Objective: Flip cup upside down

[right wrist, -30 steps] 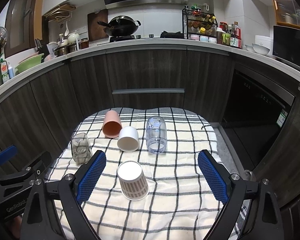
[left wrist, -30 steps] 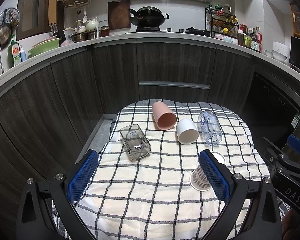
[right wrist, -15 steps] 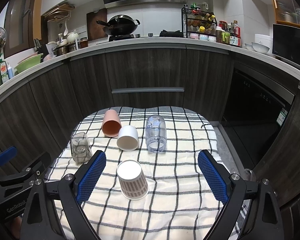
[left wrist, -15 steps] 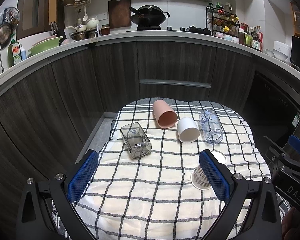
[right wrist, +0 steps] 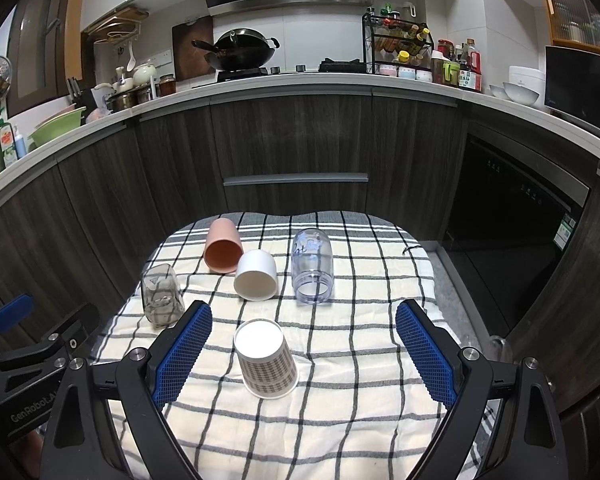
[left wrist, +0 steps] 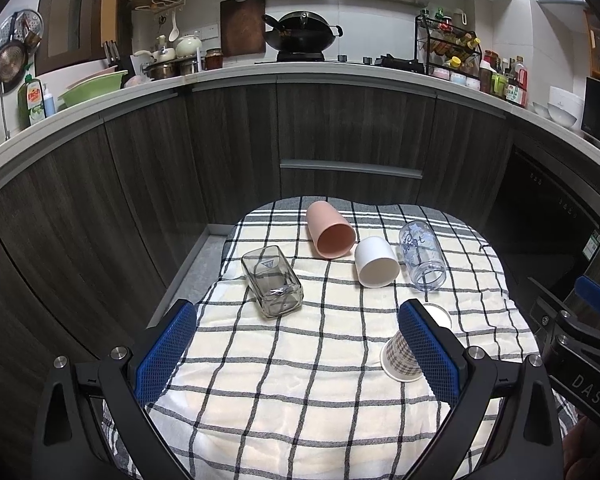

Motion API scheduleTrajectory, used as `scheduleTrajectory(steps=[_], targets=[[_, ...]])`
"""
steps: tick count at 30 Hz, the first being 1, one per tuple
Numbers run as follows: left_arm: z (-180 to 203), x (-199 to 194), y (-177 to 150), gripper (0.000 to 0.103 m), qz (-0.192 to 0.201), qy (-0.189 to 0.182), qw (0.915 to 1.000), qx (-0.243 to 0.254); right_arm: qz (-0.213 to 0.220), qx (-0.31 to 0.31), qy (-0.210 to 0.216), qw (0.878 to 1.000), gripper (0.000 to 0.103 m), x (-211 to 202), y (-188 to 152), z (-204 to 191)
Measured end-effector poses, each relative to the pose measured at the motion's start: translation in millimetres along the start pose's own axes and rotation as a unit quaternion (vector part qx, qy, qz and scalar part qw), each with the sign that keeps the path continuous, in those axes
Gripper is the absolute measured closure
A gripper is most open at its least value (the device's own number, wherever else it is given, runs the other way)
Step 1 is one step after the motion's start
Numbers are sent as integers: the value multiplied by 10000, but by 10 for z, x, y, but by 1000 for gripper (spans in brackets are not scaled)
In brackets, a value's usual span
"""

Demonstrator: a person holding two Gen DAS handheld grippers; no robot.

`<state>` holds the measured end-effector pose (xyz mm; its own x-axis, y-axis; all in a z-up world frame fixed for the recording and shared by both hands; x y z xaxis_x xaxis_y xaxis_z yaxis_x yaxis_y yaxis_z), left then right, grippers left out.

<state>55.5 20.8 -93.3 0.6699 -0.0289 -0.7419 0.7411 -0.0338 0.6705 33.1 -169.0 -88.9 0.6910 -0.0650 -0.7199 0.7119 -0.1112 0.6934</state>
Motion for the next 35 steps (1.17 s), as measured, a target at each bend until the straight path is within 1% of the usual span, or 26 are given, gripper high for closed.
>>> scheduleTrajectory(steps=[7, 14, 20, 28, 33, 35], targets=[[18, -27, 11, 0, 39, -25, 10000, 30, 18, 18, -9, 10000, 10, -7, 2, 4], [21, -6, 9, 0, -51, -74, 10000, 7, 15, 30, -20, 10000, 10, -1, -5, -13], [16, -19, 10, 0, -27, -89, 10000, -35, 20, 31, -17, 10000, 10, 0, -2, -8], [5, 18, 1, 0, -172, -88, 9998, -70, 2, 52, -27, 10000, 10, 27, -15, -34], [33, 45, -16, 0, -212, 31, 9998, 5, -14, 66, -51, 10000, 10, 40, -26, -22], [31, 57, -22, 0, -260, -13, 9997, -22, -33, 85, -55, 9999, 10, 57, -34, -14]])
Point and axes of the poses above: each gripper's, at about its wrist camera, not at the fingertips, and x roughly the way its jaws point, z to its right, y to its top, the point moved 6 cm from there along x, roughly the way its jaws point, and after that the axes turned 10 degrees about -z, right-handed, at the moved point
